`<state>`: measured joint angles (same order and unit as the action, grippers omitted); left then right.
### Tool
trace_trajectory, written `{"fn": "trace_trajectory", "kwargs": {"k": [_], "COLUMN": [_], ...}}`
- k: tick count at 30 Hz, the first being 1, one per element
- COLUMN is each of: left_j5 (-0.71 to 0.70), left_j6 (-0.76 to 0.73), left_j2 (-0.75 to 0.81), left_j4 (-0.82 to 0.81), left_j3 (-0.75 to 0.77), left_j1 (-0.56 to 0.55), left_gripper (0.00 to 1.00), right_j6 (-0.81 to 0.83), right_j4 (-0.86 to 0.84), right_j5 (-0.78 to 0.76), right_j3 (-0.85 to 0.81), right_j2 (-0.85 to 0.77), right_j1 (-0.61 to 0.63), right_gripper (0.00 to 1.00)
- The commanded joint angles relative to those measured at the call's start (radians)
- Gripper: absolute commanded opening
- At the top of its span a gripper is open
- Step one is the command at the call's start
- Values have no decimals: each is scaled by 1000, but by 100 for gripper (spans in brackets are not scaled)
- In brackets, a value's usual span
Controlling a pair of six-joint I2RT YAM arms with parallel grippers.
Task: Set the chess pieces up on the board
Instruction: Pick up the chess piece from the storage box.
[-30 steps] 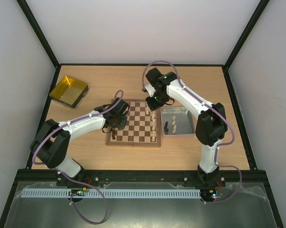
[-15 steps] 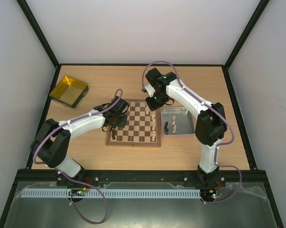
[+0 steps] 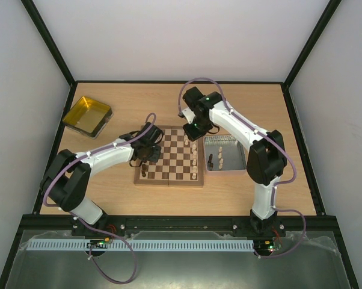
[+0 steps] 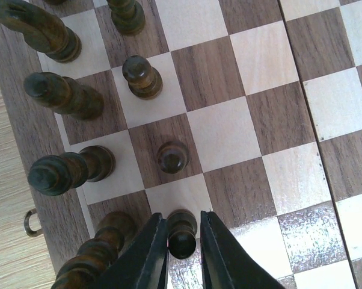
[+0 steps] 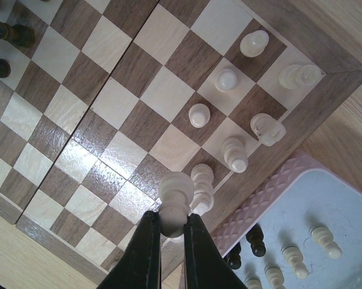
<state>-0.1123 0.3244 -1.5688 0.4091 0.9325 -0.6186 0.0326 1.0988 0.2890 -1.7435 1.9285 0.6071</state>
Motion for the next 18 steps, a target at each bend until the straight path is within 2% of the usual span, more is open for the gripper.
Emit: {"fn": "trace_trajectory", "kwargs": {"k": [1, 11, 18], "left_j5": [-10, -3, -6], "left_j6": [-2, -8, -11], "left_j2": [-4, 35, 87], "left_j4": [-1, -10, -25], "left_j3": [26, 19, 11], "left_j1": [6, 2, 3], "left_gripper": [20, 24, 35], "right_j6": [-11, -11, -12], "right_j4": [22, 20, 9], "right_j5": [-4, -6, -11], "right_j3": [-28, -20, 5], "right_j2": [9, 20, 21], "right_j1": [13, 38, 43], "right_gripper": [2, 2, 2]}}
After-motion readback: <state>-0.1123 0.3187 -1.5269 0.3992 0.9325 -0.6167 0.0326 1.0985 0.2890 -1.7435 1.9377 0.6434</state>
